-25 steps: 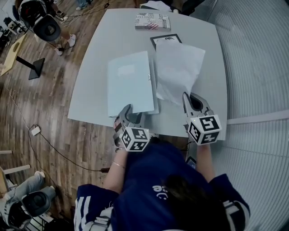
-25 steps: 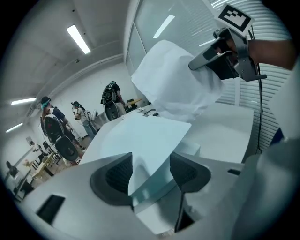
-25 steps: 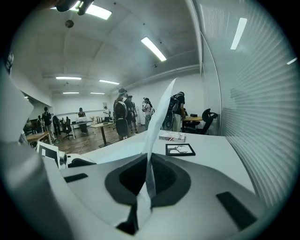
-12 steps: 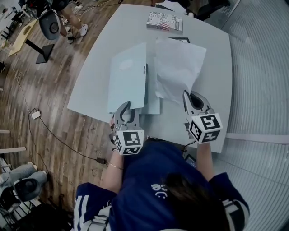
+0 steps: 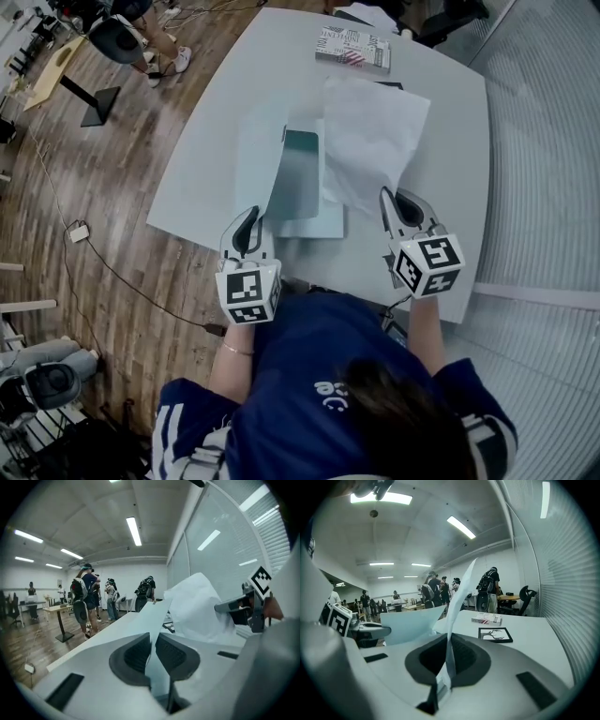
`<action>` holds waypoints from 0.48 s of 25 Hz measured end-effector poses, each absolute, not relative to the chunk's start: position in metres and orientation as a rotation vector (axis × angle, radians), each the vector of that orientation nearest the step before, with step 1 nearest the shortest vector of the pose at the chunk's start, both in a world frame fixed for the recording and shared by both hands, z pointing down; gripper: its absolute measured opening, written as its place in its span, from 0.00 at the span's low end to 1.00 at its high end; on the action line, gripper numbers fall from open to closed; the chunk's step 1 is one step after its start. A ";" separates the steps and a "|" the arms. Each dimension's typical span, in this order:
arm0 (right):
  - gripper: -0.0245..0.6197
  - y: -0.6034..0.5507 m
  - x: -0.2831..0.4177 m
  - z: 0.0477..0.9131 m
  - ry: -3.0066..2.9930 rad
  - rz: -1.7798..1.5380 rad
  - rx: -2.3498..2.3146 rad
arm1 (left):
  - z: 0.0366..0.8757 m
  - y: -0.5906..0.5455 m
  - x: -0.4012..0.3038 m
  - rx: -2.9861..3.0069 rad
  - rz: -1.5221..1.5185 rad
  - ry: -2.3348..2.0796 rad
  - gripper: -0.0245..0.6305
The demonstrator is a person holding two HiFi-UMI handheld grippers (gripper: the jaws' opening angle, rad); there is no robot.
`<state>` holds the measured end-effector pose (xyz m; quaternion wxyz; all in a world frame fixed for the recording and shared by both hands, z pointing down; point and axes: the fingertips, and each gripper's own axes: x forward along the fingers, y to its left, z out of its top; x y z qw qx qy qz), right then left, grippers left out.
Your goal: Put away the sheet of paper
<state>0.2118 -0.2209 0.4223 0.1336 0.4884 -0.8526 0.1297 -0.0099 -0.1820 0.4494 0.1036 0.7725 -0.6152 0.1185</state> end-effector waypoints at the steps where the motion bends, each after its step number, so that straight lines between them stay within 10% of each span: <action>1: 0.05 -0.222 0.209 0.424 -2.460 0.377 1.414 | 0.447 -0.182 -0.018 2.240 0.291 -1.821 0.10; 12: 0.05 -0.243 0.146 0.419 -2.501 0.387 1.268 | 0.437 -0.189 -0.086 1.980 0.015 -1.899 0.09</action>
